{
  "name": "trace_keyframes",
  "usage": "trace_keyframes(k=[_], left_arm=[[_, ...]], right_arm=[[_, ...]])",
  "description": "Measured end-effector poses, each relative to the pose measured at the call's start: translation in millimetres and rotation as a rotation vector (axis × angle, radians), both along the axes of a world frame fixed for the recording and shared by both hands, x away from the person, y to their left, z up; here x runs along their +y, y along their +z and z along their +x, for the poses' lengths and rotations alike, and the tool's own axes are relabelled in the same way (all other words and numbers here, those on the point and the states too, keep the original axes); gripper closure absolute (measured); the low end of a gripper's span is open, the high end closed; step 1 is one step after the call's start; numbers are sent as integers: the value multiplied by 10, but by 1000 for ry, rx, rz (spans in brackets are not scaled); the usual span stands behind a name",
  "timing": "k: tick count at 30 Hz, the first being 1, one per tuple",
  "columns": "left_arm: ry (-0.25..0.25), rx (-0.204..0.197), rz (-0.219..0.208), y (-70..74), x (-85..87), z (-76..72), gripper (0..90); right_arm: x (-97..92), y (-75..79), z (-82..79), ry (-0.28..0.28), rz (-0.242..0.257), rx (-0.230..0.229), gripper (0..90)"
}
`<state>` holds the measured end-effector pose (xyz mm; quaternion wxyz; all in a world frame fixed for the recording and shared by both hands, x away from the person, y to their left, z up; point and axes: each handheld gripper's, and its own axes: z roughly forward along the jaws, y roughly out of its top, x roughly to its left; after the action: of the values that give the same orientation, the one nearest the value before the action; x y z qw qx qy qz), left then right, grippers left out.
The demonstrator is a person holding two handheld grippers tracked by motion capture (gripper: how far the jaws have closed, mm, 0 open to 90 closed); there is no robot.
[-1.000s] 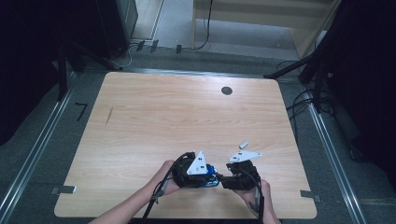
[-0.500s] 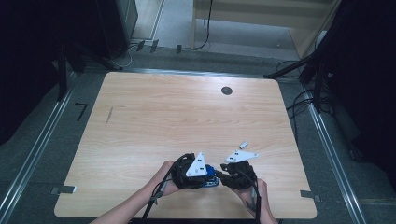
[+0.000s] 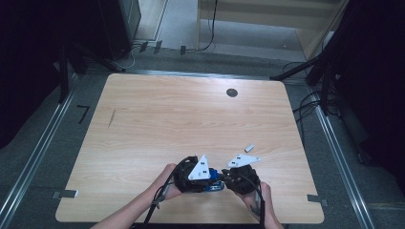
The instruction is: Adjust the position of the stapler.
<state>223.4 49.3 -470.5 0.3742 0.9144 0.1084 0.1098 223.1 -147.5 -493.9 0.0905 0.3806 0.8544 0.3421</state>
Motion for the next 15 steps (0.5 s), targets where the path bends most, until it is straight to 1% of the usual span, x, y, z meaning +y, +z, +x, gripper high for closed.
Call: trace_keyframes(k=[2, 15], left_arm=[[-3, -2, 2, 7, 8, -2, 655], [-12, -6, 7, 54, 54, -27, 659]], right_arm=[[-2, -2, -1, -1, -2, 3, 788], [22, -17, -17, 8, -25, -13, 806]])
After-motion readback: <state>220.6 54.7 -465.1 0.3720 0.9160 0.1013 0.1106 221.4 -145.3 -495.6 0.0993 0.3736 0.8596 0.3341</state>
